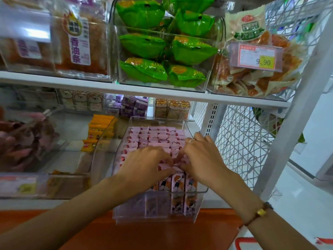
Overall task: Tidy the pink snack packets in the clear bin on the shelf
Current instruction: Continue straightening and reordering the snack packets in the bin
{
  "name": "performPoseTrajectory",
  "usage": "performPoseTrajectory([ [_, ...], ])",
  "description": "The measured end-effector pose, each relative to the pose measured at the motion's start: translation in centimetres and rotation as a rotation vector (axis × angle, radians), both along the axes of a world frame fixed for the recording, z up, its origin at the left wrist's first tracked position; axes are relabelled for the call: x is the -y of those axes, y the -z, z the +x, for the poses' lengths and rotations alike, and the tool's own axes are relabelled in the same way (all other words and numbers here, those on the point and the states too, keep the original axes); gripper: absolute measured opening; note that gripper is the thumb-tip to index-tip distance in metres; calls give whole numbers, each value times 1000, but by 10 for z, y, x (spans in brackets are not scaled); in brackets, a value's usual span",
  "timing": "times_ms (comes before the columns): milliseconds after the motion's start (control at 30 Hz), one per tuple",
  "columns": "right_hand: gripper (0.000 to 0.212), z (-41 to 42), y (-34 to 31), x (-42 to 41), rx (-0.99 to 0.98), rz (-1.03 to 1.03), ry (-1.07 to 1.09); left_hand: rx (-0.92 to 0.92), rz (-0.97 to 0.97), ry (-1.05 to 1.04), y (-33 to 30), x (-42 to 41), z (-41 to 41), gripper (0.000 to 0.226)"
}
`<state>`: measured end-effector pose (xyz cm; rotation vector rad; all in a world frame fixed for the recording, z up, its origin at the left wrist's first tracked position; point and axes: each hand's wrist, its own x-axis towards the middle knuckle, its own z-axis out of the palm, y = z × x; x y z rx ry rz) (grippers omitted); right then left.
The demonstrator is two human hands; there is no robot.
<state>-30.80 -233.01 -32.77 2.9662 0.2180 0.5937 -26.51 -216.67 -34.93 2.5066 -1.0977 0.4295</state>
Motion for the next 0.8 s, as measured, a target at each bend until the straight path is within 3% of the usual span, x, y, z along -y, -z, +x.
performPoseTrajectory([
  [167,14,-4,5,2,63,137,-5,-39,-19,3,5,2,-1,25],
  [333,13,-7,3,6,273,289,-12,-77,-8,61,0,0,-2,26],
  [533,1,-12,-9,2,357,680,-88,-248,-424,3,-11,-10,-8,54],
  [667,11,-19,-19,-6,537,980,-184,-354,-570,47,-13,-8,-18,71],
  [800,7,-24,-18,-22,401,1379,-208,-243,-704,65,-19,-8,-24,58],
])
